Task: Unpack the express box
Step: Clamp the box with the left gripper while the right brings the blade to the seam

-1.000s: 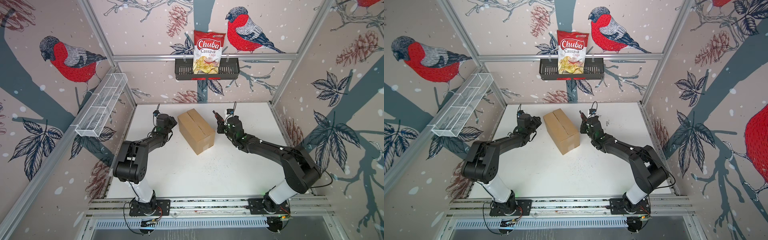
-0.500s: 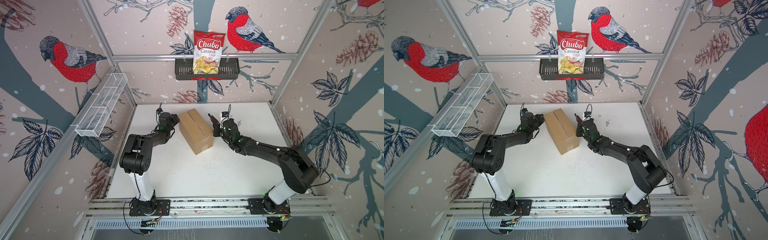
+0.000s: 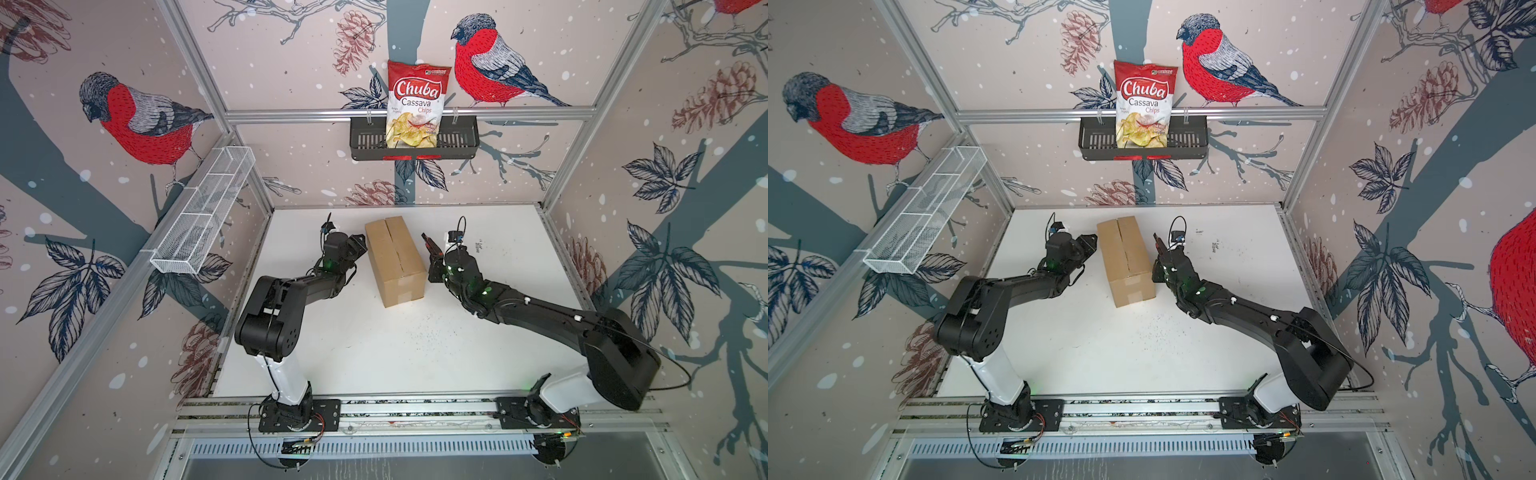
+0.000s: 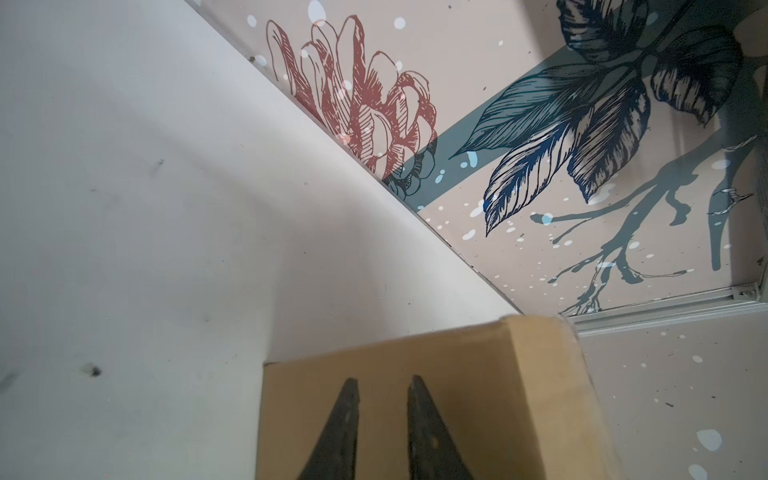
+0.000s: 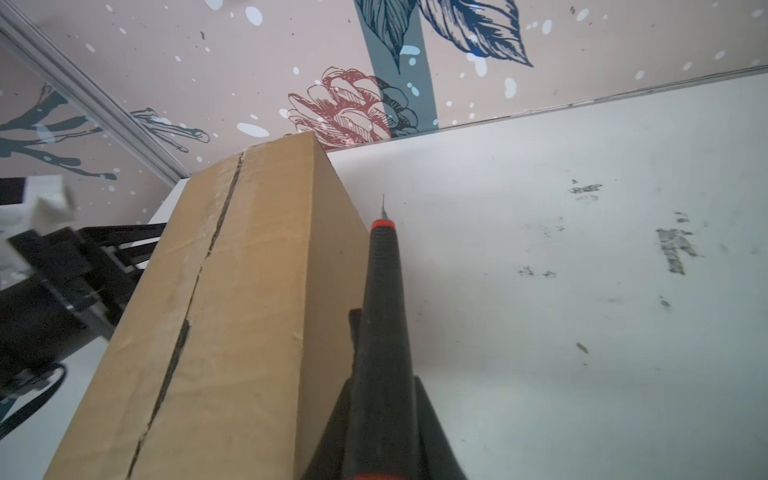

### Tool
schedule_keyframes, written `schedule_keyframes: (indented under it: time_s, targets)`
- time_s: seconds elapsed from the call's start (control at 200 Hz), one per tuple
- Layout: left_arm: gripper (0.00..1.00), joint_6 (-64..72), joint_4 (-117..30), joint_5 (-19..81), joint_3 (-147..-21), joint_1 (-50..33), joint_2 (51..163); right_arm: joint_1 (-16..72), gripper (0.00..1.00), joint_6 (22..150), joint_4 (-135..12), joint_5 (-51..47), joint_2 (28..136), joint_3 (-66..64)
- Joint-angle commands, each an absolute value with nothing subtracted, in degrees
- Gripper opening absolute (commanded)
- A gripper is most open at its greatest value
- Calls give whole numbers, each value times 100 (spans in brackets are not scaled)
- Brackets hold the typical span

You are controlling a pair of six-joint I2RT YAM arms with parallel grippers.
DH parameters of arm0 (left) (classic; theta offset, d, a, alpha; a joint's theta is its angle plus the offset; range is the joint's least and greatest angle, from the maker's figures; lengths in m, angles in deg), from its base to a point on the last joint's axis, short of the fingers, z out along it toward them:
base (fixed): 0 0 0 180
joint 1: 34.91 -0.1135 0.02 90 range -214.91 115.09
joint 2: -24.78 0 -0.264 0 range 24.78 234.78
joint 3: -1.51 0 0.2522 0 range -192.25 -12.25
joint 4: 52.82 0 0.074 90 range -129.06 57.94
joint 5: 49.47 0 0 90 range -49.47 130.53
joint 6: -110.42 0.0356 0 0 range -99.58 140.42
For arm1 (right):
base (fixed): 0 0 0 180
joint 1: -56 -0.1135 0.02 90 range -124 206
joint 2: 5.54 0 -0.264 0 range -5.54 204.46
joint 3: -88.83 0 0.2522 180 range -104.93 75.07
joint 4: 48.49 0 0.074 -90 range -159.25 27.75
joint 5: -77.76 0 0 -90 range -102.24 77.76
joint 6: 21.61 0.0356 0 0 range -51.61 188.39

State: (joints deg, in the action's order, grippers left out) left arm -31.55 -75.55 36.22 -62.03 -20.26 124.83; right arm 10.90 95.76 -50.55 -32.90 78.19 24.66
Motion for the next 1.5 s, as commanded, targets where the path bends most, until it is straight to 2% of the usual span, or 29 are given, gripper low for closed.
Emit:
schedule_keyframes:
  time_s: [0.0, 0.06, 0.16, 0.23, 0.35, 0.425, 0.55, 0.786, 1.041, 1.496]
  targets:
    - [28, -3099, -7277, 3600, -6077, -2086, 12029, 1091, 0, 9772, -5809, -3874, 7584, 2168]
    - [36, -2973, -6836, 3595, -6082, -2094, 11718, 1067, 0, 9719, -6286, -3993, 7478, 1880]
    - [57, -2676, -5964, 3614, -6183, -2094, 11251, 989, 0, 9620, -6968, -4127, 7330, 1418]
    - [67, -2479, -5545, 3492, -6274, -2103, 11003, 893, 0, 9519, -7312, -4166, 7278, 1123]
    - [80, -2324, -5526, 2879, -6249, -2103, 10684, 704, 0, 9356, -7668, -4238, 7293, 678]
    - [84, -2297, -5683, 2386, -6206, -2111, 10666, 608, 0, 9276, -7742, -4238, 7337, 473]
    - [85, -2314, -5934, 1657, -6226, -2103, 10938, 547, 0, 9187, -7922, -4076, 7524, 98]
    - [86, -2343, -6151, 1332, -6183, -2001, 11254, 453, 0, 8977, -8096, -3737, 7869, -379]
    - [86, -2345, -6207, 1410, -6148, -1873, 11463, 430, 0, 8970, -8070, -3339, 7997, -533]
    - [82, -2288, -6020, 1763, -6139, -1742, 11863, 322, 0, 8910, -8296, -3261, 8336, -838]
